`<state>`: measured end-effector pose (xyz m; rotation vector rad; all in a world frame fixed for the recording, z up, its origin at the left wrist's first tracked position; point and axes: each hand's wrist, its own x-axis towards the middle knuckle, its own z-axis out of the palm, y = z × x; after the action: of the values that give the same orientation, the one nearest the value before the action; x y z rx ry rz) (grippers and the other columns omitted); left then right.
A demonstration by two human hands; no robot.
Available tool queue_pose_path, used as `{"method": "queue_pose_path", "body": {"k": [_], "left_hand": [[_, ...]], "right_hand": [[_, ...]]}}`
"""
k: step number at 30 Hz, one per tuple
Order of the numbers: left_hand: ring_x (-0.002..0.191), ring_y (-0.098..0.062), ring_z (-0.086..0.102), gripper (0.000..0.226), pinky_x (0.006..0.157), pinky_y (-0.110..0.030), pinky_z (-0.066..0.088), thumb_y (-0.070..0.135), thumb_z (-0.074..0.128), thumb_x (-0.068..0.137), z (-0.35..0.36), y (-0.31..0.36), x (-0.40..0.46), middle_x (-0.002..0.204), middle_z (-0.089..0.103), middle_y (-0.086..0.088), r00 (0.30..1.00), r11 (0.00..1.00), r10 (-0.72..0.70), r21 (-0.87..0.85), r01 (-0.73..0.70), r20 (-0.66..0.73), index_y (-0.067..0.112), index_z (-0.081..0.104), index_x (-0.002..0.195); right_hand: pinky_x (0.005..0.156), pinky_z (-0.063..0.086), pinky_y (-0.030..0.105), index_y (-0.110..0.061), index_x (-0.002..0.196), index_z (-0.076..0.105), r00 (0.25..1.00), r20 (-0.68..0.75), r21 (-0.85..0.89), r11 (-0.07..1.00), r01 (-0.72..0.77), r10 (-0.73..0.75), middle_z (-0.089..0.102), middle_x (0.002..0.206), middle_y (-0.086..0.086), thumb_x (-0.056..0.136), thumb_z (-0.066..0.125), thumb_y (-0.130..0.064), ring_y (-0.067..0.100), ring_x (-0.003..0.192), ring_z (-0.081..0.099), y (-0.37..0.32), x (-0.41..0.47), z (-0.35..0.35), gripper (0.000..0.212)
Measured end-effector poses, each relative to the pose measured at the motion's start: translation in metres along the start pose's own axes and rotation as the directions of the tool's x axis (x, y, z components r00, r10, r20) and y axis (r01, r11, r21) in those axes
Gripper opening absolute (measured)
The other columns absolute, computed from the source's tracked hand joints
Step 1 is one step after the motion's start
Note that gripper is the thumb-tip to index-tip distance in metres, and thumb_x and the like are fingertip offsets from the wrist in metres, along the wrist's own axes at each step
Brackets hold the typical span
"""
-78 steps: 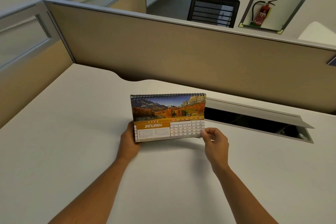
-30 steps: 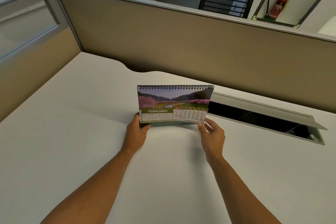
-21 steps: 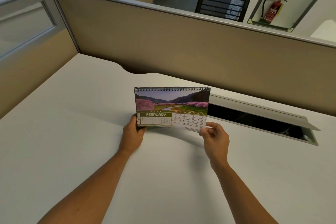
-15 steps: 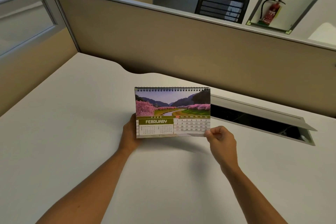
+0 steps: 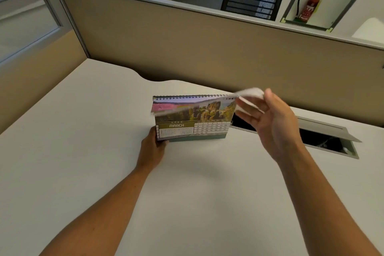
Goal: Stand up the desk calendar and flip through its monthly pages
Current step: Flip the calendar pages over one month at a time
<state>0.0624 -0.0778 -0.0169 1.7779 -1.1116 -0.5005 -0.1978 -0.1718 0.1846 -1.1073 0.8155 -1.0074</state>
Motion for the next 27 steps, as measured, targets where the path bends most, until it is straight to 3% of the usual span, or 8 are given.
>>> {"method": "queue_pose_path", "body": {"k": [2, 4, 7, 9, 13, 18, 22, 27], "left_hand": [[0.11, -0.016, 0.057, 0.044, 0.082, -0.003, 0.041, 0.01, 0.068, 0.083, 0.0, -0.002, 0.0, 0.121, 0.063, -0.006, 1.0, 0.999, -0.021, -0.033, 0.022, 0.013, 0.02, 0.048, 0.121], [0.112, -0.016, 0.057, 0.045, 0.083, -0.002, 0.041, 0.009, 0.067, 0.083, 0.002, -0.004, -0.002, 0.121, 0.062, -0.003, 0.999, 0.997, -0.04, -0.072, 0.041, 0.02, 0.023, 0.049, 0.122], [0.113, -0.015, 0.056, 0.045, 0.086, -0.007, 0.042, 0.009, 0.067, 0.084, 0.003, -0.004, -0.001, 0.122, 0.062, -0.003, 0.999, 0.996, -0.032, -0.081, 0.033, 0.017, 0.024, 0.049, 0.122], [0.113, -0.017, 0.057, 0.045, 0.088, -0.014, 0.044, 0.01, 0.068, 0.083, 0.003, -0.005, -0.001, 0.122, 0.062, -0.004, 1.0, 0.996, -0.029, -0.079, 0.03, 0.009, 0.024, 0.049, 0.122], [0.114, -0.02, 0.057, 0.046, 0.091, -0.021, 0.045, 0.008, 0.068, 0.083, 0.004, -0.006, -0.001, 0.122, 0.063, -0.006, 0.999, 0.996, -0.032, -0.087, 0.032, 0.007, 0.021, 0.048, 0.123], [0.116, -0.02, 0.056, 0.047, 0.091, -0.02, 0.045, 0.011, 0.068, 0.084, 0.004, -0.006, -0.001, 0.124, 0.061, -0.007, 0.999, 0.997, -0.045, -0.064, 0.045, 0.006, 0.019, 0.048, 0.125], [0.116, -0.02, 0.056, 0.046, 0.091, -0.022, 0.045, 0.013, 0.068, 0.084, 0.005, -0.007, -0.001, 0.125, 0.061, -0.006, 0.998, 0.996, -0.056, -0.069, 0.056, 0.012, 0.019, 0.047, 0.125], [0.113, -0.02, 0.057, 0.044, 0.088, -0.018, 0.045, 0.012, 0.067, 0.084, 0.005, -0.009, 0.0, 0.123, 0.061, -0.007, 0.998, 0.997, -0.059, -0.042, 0.06, 0.014, 0.019, 0.048, 0.123]], "right_hand": [[0.099, 0.048, 0.042, -0.019, 0.11, 0.064, 0.997, 0.055, -0.088, 0.995, 0.052, -0.047, 0.064, 0.131, 0.001, 0.093, 0.037, -0.057, 0.021, 0.126, 0.056, -0.008, 0.012, 0.011, 0.049], [0.099, 0.046, 0.03, -0.033, 0.116, 0.059, 0.99, 0.122, -0.253, 0.962, 0.098, -0.069, 0.06, 0.129, -0.017, 0.089, 0.032, -0.064, 0.005, 0.126, 0.052, -0.011, 0.02, 0.021, 0.049], [0.072, 0.049, 0.006, -0.04, 0.12, 0.055, 0.989, 0.098, -0.463, 0.875, 0.142, -0.109, 0.059, 0.128, -0.023, 0.098, 0.033, -0.052, -0.011, 0.11, 0.055, 0.002, 0.03, 0.026, 0.033], [0.069, 0.048, 0.009, -0.031, 0.13, 0.053, 0.989, -0.039, -0.518, 0.85, 0.101, -0.141, 0.054, 0.139, -0.011, 0.098, 0.039, -0.05, 0.0, 0.116, 0.055, 0.024, 0.036, 0.019, 0.04], [0.089, 0.05, 0.029, -0.015, 0.136, 0.05, 0.932, -0.363, -0.463, 0.868, -0.179, -0.001, 0.059, 0.133, 0.003, 0.095, 0.053, -0.034, 0.015, 0.113, 0.058, 0.079, 0.033, 0.003, 0.045], [0.104, 0.047, 0.048, -0.014, 0.135, 0.052, 0.922, -0.354, -0.457, 0.832, -0.315, 0.155, 0.059, 0.135, 0.007, 0.094, 0.059, -0.028, 0.026, 0.123, 0.055, 0.119, 0.021, 0.004, 0.043], [0.096, 0.052, 0.04, -0.015, 0.127, 0.057, 0.911, -0.403, -0.486, 0.823, -0.295, 0.089, 0.063, 0.128, 0.004, 0.09, 0.067, -0.026, 0.022, 0.114, 0.06, 0.124, 0.019, 0.002, 0.04], [0.07, 0.053, 0.017, -0.015, 0.092, 0.058, 0.905, -0.425, -0.511, 0.826, -0.239, -0.001, 0.066, 0.095, 0.0, 0.085, 0.072, -0.018, 0.021, 0.094, 0.066, 0.127, 0.012, -0.01, 0.016]]}}
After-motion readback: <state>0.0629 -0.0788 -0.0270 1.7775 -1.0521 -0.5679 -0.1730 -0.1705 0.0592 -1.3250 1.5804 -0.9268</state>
